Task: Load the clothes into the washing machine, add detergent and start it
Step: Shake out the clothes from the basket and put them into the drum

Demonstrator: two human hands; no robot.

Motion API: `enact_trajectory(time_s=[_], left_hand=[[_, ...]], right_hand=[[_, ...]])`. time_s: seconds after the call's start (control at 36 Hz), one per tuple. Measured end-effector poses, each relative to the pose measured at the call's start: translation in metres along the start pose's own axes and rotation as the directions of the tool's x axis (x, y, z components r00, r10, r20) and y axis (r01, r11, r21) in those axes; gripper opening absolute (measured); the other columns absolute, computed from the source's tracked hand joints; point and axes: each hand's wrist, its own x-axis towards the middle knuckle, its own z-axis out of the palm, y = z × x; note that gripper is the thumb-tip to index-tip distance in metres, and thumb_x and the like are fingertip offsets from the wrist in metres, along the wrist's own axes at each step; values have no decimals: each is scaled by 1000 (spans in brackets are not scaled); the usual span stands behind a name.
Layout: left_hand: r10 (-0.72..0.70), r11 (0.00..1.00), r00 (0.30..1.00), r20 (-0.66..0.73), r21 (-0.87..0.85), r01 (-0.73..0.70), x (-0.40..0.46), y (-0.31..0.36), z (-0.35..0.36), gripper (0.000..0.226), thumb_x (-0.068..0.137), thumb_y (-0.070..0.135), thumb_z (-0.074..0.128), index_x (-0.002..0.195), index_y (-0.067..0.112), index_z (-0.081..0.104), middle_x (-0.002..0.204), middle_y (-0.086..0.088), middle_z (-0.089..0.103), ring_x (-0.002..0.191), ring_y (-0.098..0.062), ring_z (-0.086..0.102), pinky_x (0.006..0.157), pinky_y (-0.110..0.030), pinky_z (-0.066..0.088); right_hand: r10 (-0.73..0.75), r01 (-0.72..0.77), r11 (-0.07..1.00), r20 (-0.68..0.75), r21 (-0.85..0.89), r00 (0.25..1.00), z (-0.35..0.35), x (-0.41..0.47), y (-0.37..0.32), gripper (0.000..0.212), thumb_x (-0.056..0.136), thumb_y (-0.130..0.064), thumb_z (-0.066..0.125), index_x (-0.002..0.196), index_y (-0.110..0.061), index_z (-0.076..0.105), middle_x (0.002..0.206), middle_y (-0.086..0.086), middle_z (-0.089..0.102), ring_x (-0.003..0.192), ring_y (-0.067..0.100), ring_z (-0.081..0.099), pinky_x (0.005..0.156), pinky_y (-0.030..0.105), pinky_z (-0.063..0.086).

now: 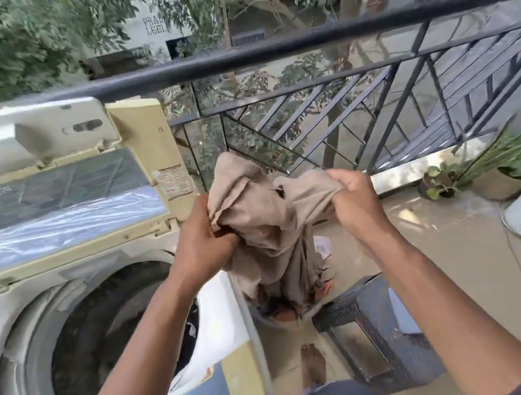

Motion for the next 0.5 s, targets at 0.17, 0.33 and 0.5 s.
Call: enact_trajectory(time_s=[0.17,0.33,0.5], left_hand=[[191,979,971,142,-91,-180,4,16,36,114,64,51,99,152,49,27,152,8,44,143,-6,44,118,-26,38],[37,999,980,-194,-14,-40,13,40,61,25,77,42,79,97,41,65,84,23,65,93,-16,70,71,-27,49],[-53,998,967,-251,6,56,24,30,58,18,84,15,64,96,27,60,88,7,68,93,-31,66,74,-37,47]], right_hand=[[-209,198,977,159,85,965,9,-1,-62,26,79,-13,54,86,-10,79,78,16,76,70,26,67,68,59,58],[-315,341,940,334,-20,888,17,9,-66,28,78,-37,59,91,-18,76,82,1,76,79,26,71,70,56,57],[-228,224,971,559,76,797,-12,28,-43,35,85,-1,74,116,-17,70,108,2,77,96,9,69,87,31,54]])
